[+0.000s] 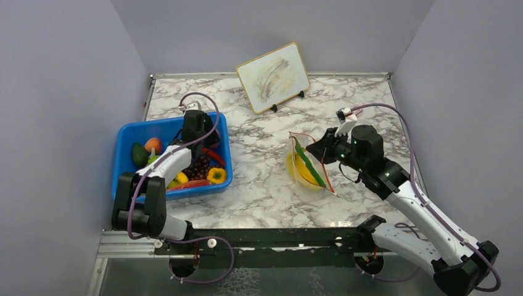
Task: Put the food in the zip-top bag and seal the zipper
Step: Pick up the fake fruit from the bin.
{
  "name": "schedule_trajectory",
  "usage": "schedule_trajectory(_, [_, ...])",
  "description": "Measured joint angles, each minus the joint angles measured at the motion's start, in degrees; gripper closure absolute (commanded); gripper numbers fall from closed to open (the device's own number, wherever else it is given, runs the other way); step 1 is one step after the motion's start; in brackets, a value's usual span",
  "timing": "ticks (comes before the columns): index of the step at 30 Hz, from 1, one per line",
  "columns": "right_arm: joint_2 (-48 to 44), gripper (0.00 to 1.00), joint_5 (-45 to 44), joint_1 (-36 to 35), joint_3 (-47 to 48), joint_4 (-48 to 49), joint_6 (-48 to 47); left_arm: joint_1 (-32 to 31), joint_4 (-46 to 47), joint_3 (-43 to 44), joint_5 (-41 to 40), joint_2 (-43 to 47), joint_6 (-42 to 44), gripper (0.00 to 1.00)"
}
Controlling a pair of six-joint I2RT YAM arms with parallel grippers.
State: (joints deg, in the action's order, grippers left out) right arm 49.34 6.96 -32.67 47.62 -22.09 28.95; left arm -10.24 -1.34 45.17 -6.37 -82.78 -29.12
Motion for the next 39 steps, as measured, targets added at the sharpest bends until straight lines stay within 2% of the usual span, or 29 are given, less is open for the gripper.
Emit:
schedule_trajectory(11, [2.0,0.99,3.4,0.0,-1.3,2.3,3.1,0.0,-3.0,-0.7,-1.6,7.4,-0.1,0.65])
schedule_trajectory(20, [6.6,0.99,4.5,0.0,0.2,3.6,4.0,0.0,-6.0,-1.1,-0.3,18.4,-0.1,0.69])
schedule_trajectory(26, [7.6,0.99,4.5,0.0,1.0,5.5,5.2,0.0,-7.1,-1.0,5.9,23.9,0.2,0.69])
schedule_trajectory(39, [10.1,0.99,4.7,0.0,1.0,6.7,5.3,-0.4,-10.0,0.2,24.3,27.8,0.3,0.72])
